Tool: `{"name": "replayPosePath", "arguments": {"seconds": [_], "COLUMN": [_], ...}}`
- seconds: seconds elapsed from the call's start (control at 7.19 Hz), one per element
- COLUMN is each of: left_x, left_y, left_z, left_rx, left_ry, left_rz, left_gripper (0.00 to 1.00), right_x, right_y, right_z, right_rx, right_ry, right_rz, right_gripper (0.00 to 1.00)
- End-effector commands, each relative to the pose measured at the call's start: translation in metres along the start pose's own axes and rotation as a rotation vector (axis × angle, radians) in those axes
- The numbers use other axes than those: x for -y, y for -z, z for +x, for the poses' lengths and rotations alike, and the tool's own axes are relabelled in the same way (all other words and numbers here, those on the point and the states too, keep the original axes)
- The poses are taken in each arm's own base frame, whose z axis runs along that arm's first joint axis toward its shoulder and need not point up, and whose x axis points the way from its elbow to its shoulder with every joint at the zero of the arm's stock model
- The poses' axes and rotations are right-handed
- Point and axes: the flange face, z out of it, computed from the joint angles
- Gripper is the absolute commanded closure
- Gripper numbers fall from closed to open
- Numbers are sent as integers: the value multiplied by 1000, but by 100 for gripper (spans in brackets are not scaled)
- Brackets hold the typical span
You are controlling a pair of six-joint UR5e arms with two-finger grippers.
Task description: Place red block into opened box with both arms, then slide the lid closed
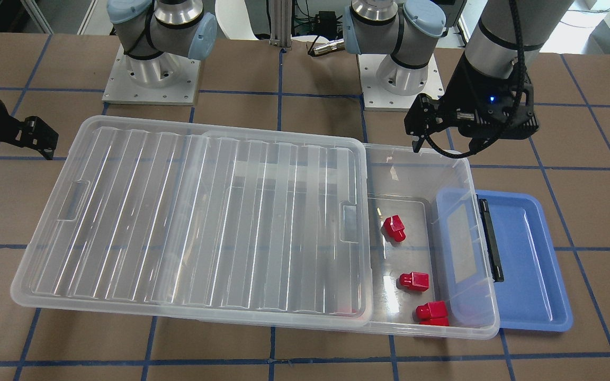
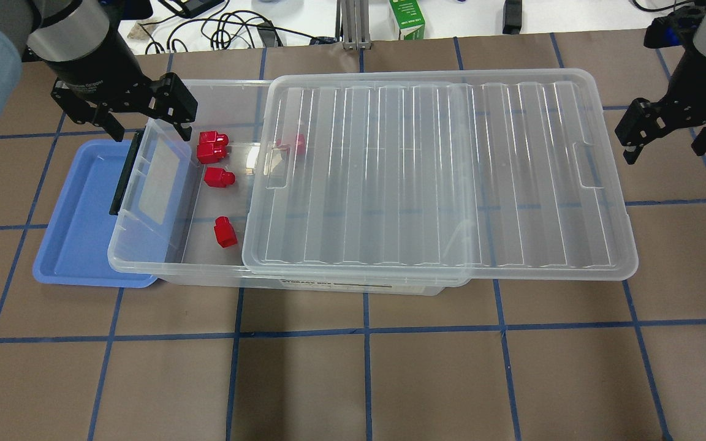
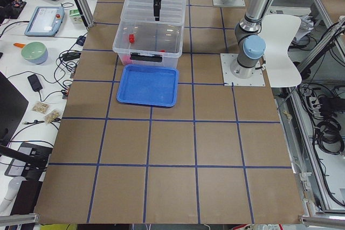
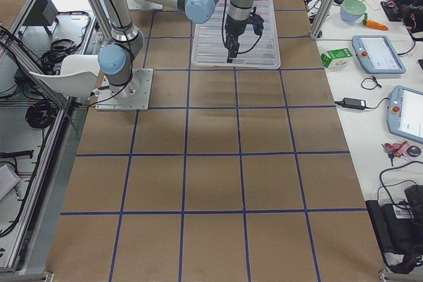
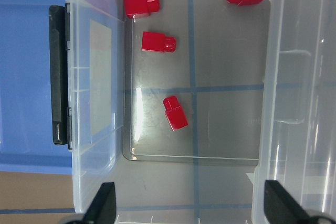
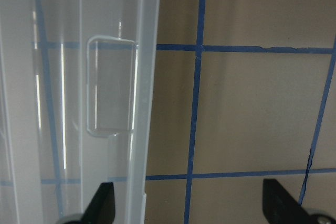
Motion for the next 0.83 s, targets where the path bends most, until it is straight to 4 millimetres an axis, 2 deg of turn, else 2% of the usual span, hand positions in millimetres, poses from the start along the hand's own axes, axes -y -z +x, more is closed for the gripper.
{"name": "replayPosePath", "arguments": {"seconds": [0.0,0.14,0.28,0.42,0.7], "left_x": [-5,-1,-4,-7,-2], "left_y": [0,9,4,8,11], "left_z": [2,-4,-9,-11,-12], "left_rx": [-2,-37,-51,-46,-42], "left_ry": [-4,12,11,-3,-19], "left_rz": [5,30,20,28,34], "left_gripper": [0,0,0,0,0], "right_x": [-1,1,7,12,25], "right_y": [-22,-32,-42,-49,-66], "right_z": [33,32,34,34,36], "right_rx": [24,32,39,46,51], "right_ry": [-17,-14,-21,-24,-44], "right_rz": [-14,-32,-49,-59,-75], "right_gripper": [0,0,0,0,0]}}
